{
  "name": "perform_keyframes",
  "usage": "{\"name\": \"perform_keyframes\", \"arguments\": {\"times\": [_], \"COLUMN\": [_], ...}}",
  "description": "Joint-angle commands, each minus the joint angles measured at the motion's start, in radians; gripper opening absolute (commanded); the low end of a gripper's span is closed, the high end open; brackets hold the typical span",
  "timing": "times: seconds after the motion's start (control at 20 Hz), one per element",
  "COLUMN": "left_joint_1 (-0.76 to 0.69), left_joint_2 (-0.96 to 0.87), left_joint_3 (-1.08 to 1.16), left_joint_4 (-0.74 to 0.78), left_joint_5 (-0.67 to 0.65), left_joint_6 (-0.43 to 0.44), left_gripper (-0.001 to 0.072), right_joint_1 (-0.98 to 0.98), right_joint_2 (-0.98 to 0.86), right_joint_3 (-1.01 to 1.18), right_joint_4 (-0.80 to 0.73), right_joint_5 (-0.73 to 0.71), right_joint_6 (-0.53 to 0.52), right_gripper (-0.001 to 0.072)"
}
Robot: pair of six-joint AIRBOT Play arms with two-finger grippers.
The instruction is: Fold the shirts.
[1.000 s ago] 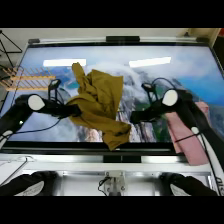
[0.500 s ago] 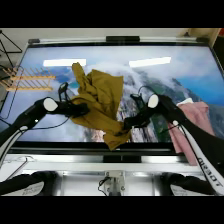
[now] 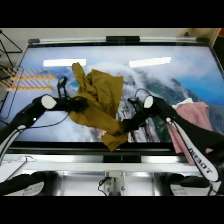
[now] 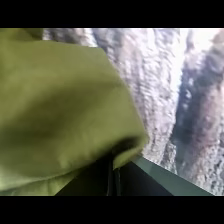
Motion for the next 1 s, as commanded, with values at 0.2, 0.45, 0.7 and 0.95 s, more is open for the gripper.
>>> {"name": "perform_keyframes", "arguments": {"times": [0.2, 0.45, 0.7, 0.95], "left_joint_1": [-0.008, -0.084, -0.145, -0.145], "left_joint_2": [0.178, 0.296, 0.302, 0.304], "left_joint_3": [0.428, 0.656, 0.628, 0.598], "left_joint_4": [-0.003, -0.002, 0.056, 0.501], "left_joint_5": [0.010, 0.008, -0.142, -0.507], "left_joint_6": [0.184, 0.200, 0.234, 0.117], "left_gripper": [0.0039, 0.0039, 0.0040, 0.0039], "right_joint_1": [-0.090, -0.190, -0.190, -0.125], "right_joint_2": [0.237, 0.487, 0.648, 0.614], "right_joint_3": [0.397, 0.668, 0.674, 0.487], "right_joint_4": [-0.531, -0.658, -0.541, 0.027], "right_joint_5": [0.048, -0.192, 0.019, 0.291], "right_joint_6": [-0.011, 0.083, 0.086, 0.093], "right_gripper": [0.0062, 0.0062, 0.0062, 0.0061]}}
